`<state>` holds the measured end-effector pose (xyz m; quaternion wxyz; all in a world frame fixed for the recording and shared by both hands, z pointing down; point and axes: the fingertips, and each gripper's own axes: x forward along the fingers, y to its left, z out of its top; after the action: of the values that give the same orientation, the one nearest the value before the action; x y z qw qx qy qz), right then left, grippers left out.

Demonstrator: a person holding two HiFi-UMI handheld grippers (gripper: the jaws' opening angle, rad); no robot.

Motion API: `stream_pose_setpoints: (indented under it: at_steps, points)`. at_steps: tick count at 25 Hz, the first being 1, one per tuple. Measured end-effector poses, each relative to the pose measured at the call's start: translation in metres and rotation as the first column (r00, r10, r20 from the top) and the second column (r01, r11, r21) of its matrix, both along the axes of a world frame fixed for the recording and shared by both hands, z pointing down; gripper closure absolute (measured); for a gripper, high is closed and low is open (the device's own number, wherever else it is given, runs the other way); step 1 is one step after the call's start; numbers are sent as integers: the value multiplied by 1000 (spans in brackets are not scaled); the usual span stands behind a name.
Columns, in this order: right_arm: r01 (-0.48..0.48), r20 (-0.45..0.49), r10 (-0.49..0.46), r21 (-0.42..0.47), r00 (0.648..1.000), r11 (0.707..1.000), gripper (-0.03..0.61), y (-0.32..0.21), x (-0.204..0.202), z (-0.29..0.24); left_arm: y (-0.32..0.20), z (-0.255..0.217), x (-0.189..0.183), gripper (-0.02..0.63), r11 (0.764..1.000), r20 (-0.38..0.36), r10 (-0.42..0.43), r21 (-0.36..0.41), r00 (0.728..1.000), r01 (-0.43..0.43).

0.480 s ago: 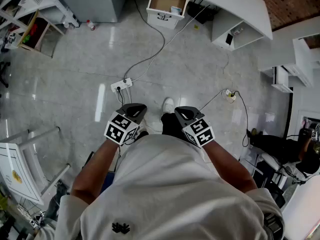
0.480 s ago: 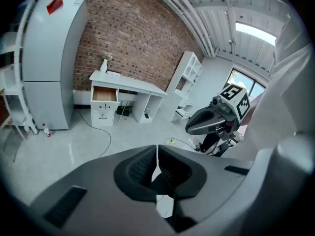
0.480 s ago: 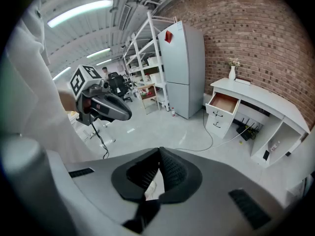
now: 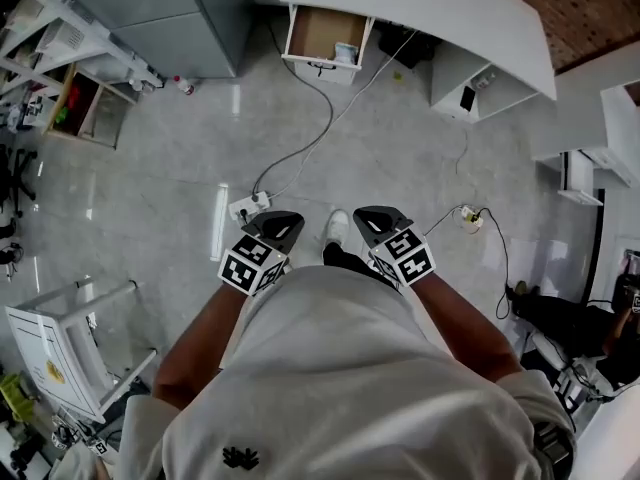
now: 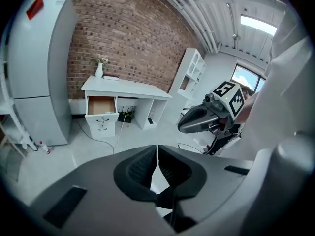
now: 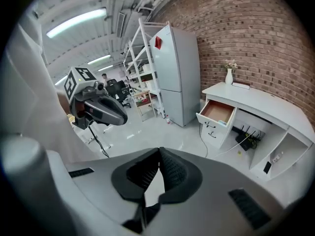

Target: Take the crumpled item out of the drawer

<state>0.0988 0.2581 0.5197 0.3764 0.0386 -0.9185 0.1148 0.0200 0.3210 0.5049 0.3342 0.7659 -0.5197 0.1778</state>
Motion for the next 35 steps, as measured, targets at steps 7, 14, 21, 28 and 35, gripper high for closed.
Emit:
stream_pose_setpoints:
  at_steps: [7,14,21,28,35]
  points:
    - [-39,-2,39,-25,999,999,545,-103,11,2,-126,-4,-8,584,1000,57,8,30,998,-9]
    - [-163,-29,161,-78,987,984,488,-184,13,14,-234,4,-44,583,998,78,65,20,995,-66]
    - [-360,-45,357,-90,933,929,507,-291,-12,7,-384,36,-116,583,984,125,180,-10,976,-180]
    - [-526,-111,517,-88,849,846,517,-374,-48,13,-537,93,-189,583,949,236,315,-51,919,-312]
    - [-655,-227,622,-118,749,746,517,-399,-55,37,-634,200,-229,477,888,307,458,-212,834,-409]
